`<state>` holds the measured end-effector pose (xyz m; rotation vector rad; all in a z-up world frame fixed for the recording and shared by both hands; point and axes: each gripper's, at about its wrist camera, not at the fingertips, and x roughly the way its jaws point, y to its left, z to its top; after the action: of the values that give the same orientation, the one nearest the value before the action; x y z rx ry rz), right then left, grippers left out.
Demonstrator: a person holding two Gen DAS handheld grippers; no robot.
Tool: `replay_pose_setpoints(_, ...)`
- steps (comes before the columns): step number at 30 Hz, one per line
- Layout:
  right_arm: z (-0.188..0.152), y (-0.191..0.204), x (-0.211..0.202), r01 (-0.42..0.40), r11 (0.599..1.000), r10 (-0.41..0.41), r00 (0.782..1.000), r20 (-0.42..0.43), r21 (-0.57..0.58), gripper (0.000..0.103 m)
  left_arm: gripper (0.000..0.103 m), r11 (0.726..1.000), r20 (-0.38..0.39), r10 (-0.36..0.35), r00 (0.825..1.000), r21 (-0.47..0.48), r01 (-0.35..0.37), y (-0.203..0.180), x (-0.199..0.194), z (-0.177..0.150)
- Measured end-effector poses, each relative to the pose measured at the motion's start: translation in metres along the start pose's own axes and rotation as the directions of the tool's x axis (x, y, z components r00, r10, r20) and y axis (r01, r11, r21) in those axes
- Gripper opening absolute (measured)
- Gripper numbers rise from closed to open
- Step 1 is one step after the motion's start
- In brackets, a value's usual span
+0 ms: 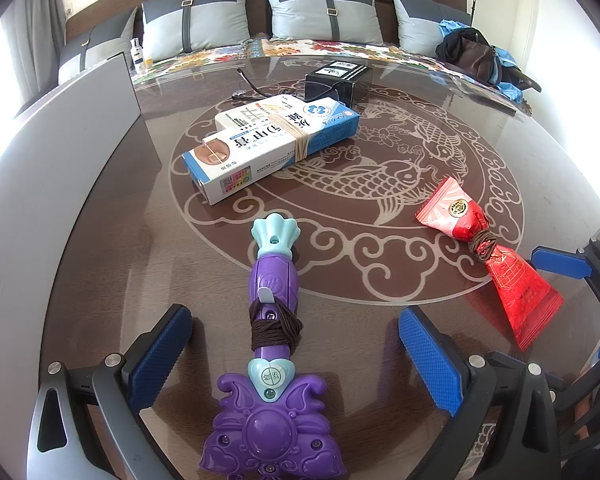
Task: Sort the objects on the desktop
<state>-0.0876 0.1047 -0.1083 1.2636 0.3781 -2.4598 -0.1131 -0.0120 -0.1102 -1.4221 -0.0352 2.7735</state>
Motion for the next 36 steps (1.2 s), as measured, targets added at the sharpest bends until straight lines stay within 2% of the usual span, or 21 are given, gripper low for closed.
replay_pose_setpoints(8, -0.001, -0.001, 0.000, 0.005, 1.000, -0.005, 1.000, -0.001, 0.004, 0.103, 0.103, 1.000, -0.003, 0.004, 1.000, 0.001, -0.004, 0.001, 0.000, 0.000)
replay_pose_setpoints(9, 0.000, -0.001, 0.000, 0.006, 1.000, -0.006, 1.000, -0.007, 0.002, 0.103, 0.103, 1.000, -0.012, 0.000, 1.000, 0.012, 0.001, 0.001, 0.000, -0.001)
replay_pose_setpoints(11, 0.006, -0.001, 0.003, 0.002, 1.000, -0.002, 0.998, -0.058, -0.008, 0.103, 0.103, 0.997, -0.084, -0.037, 0.996, 0.066, 0.043, 0.003, 0.001, 0.003)
replay_pose_setpoints(12, 0.013, -0.002, 0.006, -0.007, 1.000, 0.005, 0.993, -0.114, -0.017, 0.103, 0.103, 0.992, -0.139, -0.056, 0.989, 0.106, 0.071, 0.004, 0.002, 0.006)
replay_pose_setpoints(14, 0.027, -0.003, 0.015, -0.029, 0.999, 0.018, 0.970, -0.244, -0.041, 0.103, 0.103, 0.984, -0.231, -0.064, 0.971, 0.147, 0.100, 0.010, 0.004, 0.010)
replay_pose_setpoints(17, 0.044, -0.008, 0.025, -0.048, 0.998, 0.026, 0.917, -0.397, -0.045, 0.102, 0.103, 0.991, -0.269, -0.071, 0.960, 0.092, 0.099, 0.033, 0.005, 0.013)
replay_pose_setpoints(19, 0.054, -0.013, 0.026, -0.043, 0.999, 0.029, 0.903, -0.429, -0.021, 0.100, 0.103, 0.991, -0.264, -0.114, 0.958, 0.032, 0.127, 0.045, 0.003, 0.014)
replay_pose_setpoints(21, 0.064, -0.013, 0.025, -0.057, 0.998, 0.054, 0.899, -0.434, 0.007, 0.097, 0.103, 0.991, -0.262, -0.130, 0.956, 0.005, 0.136, 0.050, 0.002, 0.015)
replay_pose_setpoints(23, 0.071, -0.009, 0.027, -0.056, 0.998, 0.054, 0.899, -0.434, 0.008, 0.092, 0.097, 0.993, -0.252, -0.109, 0.962, 0.009, 0.115, 0.049, 0.000, 0.014)
replay_pose_setpoints(25, 0.074, -0.003, 0.032, -0.040, 0.999, 0.030, 0.896, -0.442, -0.015, 0.083, 0.084, 0.994, -0.234, -0.093, 0.968, 0.027, 0.102, 0.041, -0.002, 0.012)
replay_pose_setpoints(26, 0.074, 0.000, 0.035, -0.030, 0.999, 0.015, 0.894, -0.448, -0.026, 0.071, 0.078, 0.994, -0.222, -0.090, 0.971, 0.039, 0.101, 0.037, -0.004, 0.012)
replay_pose_setpoints(27, 0.075, 0.002, 0.036, -0.021, 0.999, 0.005, 0.901, -0.435, -0.033, 0.067, 0.064, 0.994, -0.211, -0.085, 0.974, 0.053, 0.098, 0.033, -0.005, 0.014)
replay_pose_setpoints(28, 0.077, 0.003, 0.035, -0.021, 0.999, 0.008, 0.906, -0.422, -0.028, 0.061, 0.041, 0.993, -0.200, -0.079, 0.977, 0.068, 0.094, 0.029, -0.006, 0.014)
replay_pose_setpoints(29, 0.078, 0.004, 0.033, -0.017, 1.000, 0.007, 0.911, -0.412, -0.023, 0.043, 0.041, 0.993, -0.193, -0.076, 0.978, 0.079, 0.092, 0.026, -0.008, 0.015)
replay_pose_setpoints(30, 0.078, 0.005, 0.032, -0.011, 1.000, 0.004, 0.912, -0.411, -0.017, 0.022, 0.029, 0.991, -0.183, -0.095, 0.978, 0.078, 0.111, 0.024, -0.010, 0.016)
replay_pose_setpoints(31, 0.077, 0.004, 0.031, -0.011, 1.000, 0.007, 0.910, -0.413, -0.006, 0.022, 0.020, 0.990, -0.174, -0.111, 0.978, 0.070, 0.124, 0.024, -0.012, 0.016)
replay_pose_setpoints(36, 0.068, -0.003, 0.007, -0.009, 0.999, 0.020, 0.936, -0.352, 0.033, 0.021, 0.019, 0.985, -0.070, -0.171, 0.983, -0.008, 0.171, 0.035, -0.038, 0.008)
